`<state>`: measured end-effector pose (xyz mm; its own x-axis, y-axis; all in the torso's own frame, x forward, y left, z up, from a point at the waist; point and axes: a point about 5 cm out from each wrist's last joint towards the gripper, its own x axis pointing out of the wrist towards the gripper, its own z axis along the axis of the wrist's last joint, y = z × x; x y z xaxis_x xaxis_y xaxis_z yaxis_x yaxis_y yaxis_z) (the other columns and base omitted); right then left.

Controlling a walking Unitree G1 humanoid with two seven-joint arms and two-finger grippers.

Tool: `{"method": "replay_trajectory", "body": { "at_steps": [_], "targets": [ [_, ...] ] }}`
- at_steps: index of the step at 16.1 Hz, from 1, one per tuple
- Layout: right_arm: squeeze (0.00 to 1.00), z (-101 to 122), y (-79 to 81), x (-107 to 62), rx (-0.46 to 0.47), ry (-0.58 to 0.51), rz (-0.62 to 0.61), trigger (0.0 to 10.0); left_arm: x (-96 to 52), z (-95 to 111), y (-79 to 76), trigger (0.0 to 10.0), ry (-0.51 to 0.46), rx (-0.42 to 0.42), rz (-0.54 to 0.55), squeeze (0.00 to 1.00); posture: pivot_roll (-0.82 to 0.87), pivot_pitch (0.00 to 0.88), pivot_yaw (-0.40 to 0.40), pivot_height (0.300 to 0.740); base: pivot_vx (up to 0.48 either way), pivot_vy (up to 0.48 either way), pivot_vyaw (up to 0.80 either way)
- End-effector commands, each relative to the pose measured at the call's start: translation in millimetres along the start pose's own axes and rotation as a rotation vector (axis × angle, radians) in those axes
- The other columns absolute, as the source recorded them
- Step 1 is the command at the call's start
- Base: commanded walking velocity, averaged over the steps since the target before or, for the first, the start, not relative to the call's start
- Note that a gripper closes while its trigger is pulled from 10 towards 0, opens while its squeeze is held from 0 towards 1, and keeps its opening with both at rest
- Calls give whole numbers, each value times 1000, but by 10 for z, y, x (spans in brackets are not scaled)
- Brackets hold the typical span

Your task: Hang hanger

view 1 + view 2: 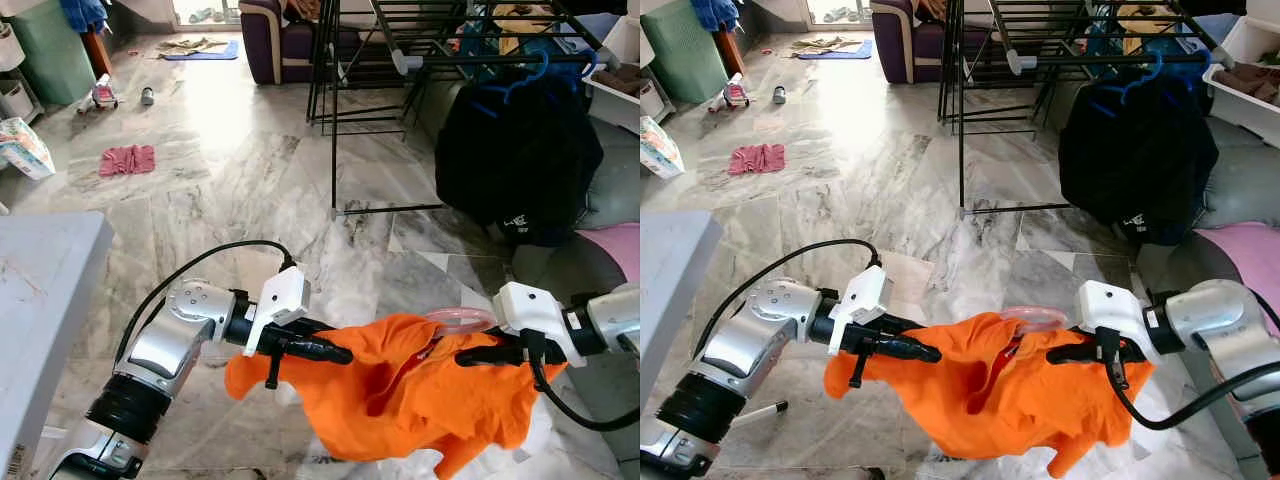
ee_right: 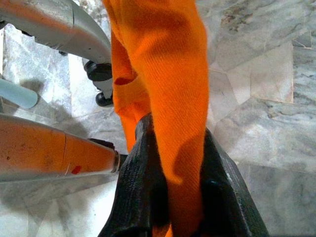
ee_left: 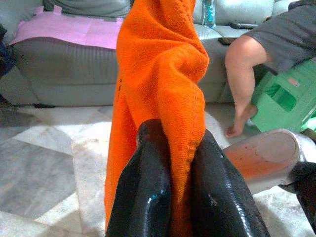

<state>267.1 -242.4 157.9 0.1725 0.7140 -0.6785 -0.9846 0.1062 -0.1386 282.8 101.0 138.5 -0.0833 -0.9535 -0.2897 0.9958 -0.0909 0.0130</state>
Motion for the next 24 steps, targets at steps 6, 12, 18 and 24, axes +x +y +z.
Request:
{"method": "replay_trajectory", "body": {
  "at_steps": [6, 12, 18, 24],
  "targets": [
    [0, -101, -2, 8, 24, 41, -57, 0, 64, -92, -20, 10000, 20, 50, 166, 1000, -4, 100, -54, 740, 0, 0, 0],
    [0, -272, 54, 102, 68, 85, -72, 0, 133, -84, -102, 10000, -53, 36, 263, 1000, 3, 104, -46, 740, 0, 0, 0],
    [0, -272, 54, 102, 68, 85, -72, 0, 133, -84, -102, 10000, -53, 36, 263, 1000, 3, 104, -46, 740, 0, 0, 0],
    [0, -272, 54, 102, 68, 85, -72, 0, 133, -84, -102, 10000, -53, 36, 263, 1000, 3, 104, -46, 740, 0, 0, 0]
  ]
}}
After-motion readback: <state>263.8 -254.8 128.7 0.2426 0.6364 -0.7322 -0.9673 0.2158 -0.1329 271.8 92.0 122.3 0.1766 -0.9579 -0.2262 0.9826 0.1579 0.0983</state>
